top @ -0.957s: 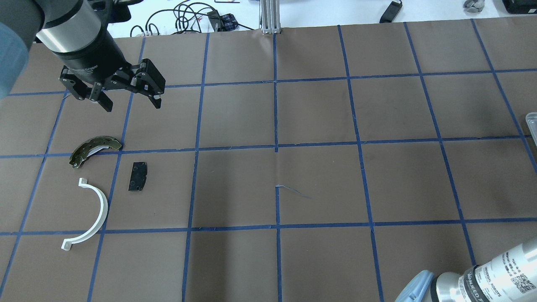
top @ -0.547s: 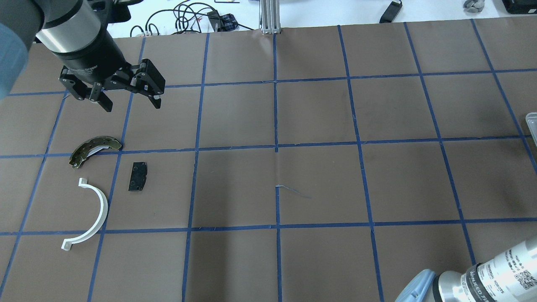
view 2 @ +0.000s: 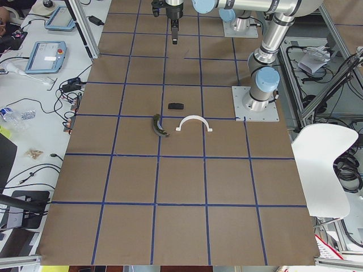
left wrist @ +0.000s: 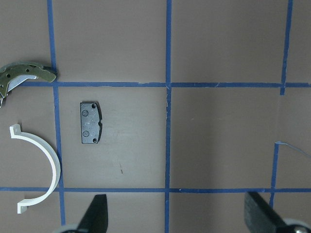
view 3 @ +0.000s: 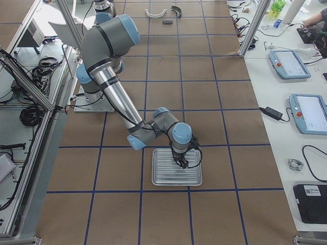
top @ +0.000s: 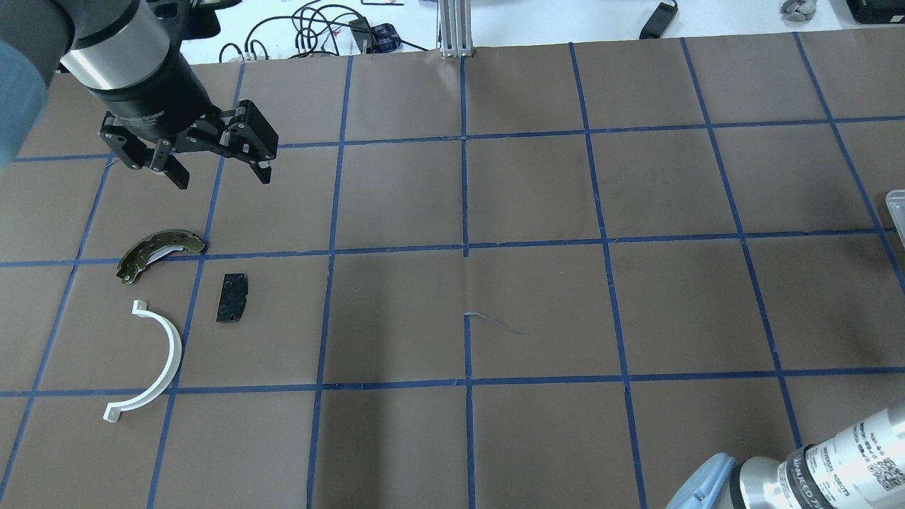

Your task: Place bearing gear from tray to pile

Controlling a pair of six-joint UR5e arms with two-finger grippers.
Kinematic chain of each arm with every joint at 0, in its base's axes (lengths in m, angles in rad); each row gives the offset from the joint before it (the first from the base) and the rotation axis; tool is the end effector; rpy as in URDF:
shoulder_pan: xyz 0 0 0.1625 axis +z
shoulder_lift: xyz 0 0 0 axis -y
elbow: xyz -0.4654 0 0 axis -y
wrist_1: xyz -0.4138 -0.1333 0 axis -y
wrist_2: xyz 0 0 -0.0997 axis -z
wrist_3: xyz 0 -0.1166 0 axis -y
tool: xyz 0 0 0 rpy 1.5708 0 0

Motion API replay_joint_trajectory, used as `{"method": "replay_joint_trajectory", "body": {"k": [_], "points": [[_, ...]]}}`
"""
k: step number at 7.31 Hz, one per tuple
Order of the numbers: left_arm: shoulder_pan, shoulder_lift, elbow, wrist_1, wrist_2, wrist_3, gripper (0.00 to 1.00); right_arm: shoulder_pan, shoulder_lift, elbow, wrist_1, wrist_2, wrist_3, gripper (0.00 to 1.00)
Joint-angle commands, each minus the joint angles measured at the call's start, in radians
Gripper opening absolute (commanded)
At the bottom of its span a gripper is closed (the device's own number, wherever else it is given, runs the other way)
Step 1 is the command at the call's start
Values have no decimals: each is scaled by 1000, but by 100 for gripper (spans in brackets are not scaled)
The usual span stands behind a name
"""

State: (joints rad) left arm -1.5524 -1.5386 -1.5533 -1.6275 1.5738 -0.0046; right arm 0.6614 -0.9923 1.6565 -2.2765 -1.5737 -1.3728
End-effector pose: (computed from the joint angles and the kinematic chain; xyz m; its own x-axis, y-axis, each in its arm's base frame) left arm -0.1238 -0.4995 0.5309 -0.9997 -0.0230 -0.0030 -0.0230 0.9997 0.0070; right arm -0.4587 -0.5255 0.1847 -0.8939 -0.4465 0.0413 -0.4470 0.8945 -0.0053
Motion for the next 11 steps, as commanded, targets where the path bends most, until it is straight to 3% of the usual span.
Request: {"method": "replay_joint_trajectory", "body": {"k": [1, 2, 5, 6, 9, 11], "points": [[0, 0, -1, 0, 0, 0, 100, -12, -3, 5, 23, 0, -5, 69], [0, 0, -1, 0, 0, 0, 100, -16, -3, 5, 23, 0, -5, 65], [0, 0, 1, 0, 0, 0, 100, -16, 0, 6, 19, 0, -5, 33], [0, 0, 1, 0, 0, 0, 100, -16, 1, 6, 19, 0, -3, 27], [0, 0, 1, 0, 0, 0, 100, -16, -12, -6, 40, -8, 9, 21], [0, 0, 1, 0, 0, 0, 100, -6, -109, 5, 127, -12, 47, 19]]}}
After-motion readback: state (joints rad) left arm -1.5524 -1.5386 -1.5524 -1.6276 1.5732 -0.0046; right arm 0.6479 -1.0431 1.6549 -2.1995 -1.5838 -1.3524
